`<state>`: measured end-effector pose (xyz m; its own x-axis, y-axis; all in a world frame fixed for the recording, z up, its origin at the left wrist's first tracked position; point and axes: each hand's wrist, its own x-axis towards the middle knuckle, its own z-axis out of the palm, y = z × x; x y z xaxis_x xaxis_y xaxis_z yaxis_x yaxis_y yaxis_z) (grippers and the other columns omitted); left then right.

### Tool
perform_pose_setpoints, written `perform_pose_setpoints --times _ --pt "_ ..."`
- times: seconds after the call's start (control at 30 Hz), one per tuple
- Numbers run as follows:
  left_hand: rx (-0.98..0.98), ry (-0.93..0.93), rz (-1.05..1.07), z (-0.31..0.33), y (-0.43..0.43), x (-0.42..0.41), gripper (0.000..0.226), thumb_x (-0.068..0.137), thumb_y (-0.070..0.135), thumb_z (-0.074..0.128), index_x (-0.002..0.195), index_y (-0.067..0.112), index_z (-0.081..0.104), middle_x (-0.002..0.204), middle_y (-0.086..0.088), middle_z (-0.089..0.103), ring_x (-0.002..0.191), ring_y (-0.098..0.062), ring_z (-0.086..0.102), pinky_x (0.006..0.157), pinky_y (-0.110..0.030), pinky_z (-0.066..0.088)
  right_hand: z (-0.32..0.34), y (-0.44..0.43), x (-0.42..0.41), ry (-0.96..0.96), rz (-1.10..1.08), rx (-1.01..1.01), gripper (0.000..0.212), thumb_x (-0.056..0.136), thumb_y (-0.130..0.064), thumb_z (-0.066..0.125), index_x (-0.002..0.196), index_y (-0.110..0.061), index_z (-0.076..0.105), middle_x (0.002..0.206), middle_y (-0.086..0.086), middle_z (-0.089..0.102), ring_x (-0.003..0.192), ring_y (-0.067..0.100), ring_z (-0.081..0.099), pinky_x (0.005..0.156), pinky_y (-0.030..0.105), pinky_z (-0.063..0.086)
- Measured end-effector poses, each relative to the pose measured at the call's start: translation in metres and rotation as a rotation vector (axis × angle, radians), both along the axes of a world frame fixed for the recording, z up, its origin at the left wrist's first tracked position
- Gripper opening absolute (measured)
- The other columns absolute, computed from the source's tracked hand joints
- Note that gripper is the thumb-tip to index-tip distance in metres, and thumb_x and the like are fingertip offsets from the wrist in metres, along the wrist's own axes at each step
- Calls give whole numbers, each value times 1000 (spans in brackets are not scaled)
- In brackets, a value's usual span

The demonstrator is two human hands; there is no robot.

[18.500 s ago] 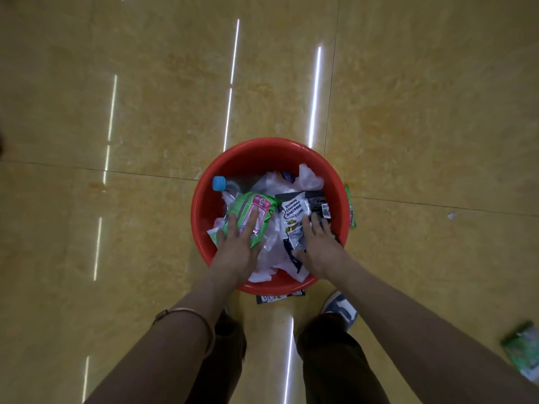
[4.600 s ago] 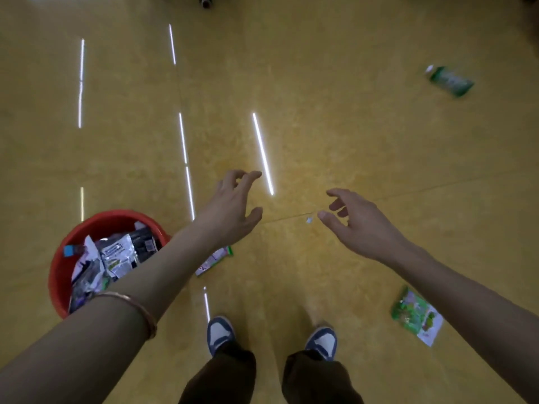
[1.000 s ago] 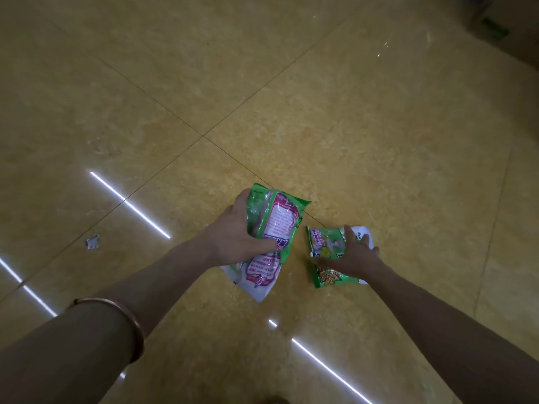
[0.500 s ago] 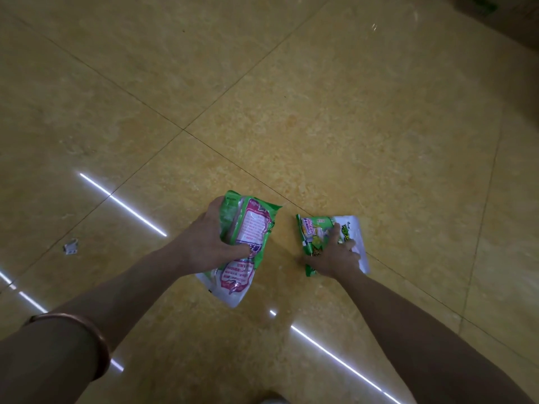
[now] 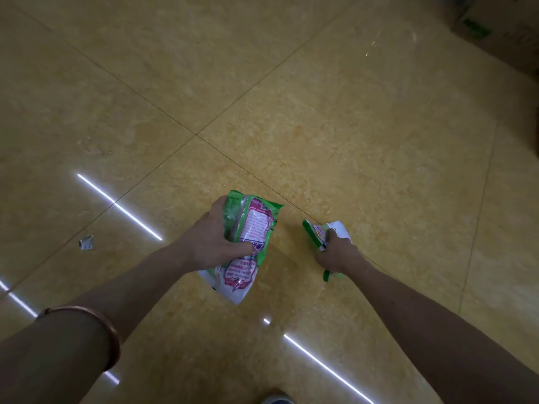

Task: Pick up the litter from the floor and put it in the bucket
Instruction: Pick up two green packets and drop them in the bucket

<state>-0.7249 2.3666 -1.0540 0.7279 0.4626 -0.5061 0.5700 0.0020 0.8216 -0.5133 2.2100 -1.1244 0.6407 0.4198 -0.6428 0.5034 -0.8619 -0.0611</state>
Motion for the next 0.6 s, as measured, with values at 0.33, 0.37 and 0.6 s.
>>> perform_pose_setpoints --times 0.33,0.37,0.6 --pt "15 -1 73 22 18 -24 90 74 19 76 142 19 17 97 9 65 84 -5 64 67 -20 49 44 35 -34 -204 123 91 34 98 -21 31 129 -8 38 122 19 55 110 38 54 79 35 40" --pt "21 -5 77 27 20 -26 92 73 22 77 143 20 16 95 11 64 83 -3 64 64 -17 47 52 42 -40 -188 114 128 35 98 -22 31 130 -8 38 122 19 55 109 38 54 79 35 39" --pt "17 -57 164 87 37 -51 87 80 16 71 145 21 13 87 19 56 67 9 59 50 -5 42 126 77 -85 -76 204 374 35 99 -27 36 129 -10 40 108 21 61 93 40 57 70 36 39"
